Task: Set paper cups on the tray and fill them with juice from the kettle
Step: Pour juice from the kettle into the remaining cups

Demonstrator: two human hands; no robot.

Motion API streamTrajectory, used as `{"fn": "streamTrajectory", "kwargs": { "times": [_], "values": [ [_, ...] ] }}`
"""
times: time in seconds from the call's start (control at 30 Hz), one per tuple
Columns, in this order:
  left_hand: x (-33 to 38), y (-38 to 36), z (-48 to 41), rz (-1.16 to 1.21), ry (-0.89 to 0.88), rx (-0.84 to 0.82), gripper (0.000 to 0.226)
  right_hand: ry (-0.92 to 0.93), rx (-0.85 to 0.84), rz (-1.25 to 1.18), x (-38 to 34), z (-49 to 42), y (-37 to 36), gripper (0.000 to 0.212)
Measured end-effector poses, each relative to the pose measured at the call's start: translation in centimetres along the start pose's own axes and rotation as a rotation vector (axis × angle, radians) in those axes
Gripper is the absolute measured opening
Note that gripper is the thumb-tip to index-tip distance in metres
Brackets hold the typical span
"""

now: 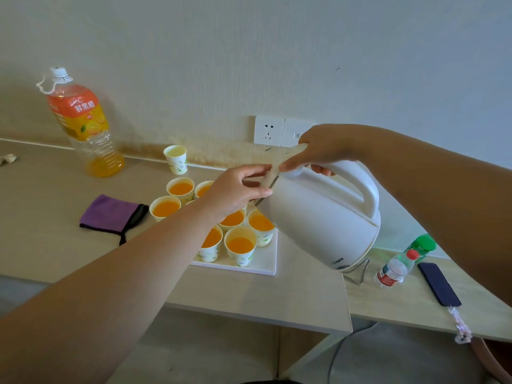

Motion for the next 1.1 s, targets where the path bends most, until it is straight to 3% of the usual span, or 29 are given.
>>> {"fn": "streamTrajectory", "kwargs": {
  "times": [0.47, 1.1],
  "values": [
    [-0.2, 1.3, 4.4, 0.072, -0.050, -0.102, 0.046, -0.015, 0.081, -0.186, -3.4, 4.6, -1.6, 0.037],
    [-3.0, 1.9, 6.1, 0.181, 0.025, -0.140, 0.050, -0.036, 0.067, 0.051, -7.2, 3.6, -3.7, 0.040]
  ]
}}
Point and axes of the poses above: each hand's wrist, its own z-axis away from the middle knuckle, its own y-axis out of the back of the hand, x = y × z, the point moved 8 cm from there along -z, towards the middle knuckle, and after that the axes turned 8 degrees about -z, right-handed, at the moved point
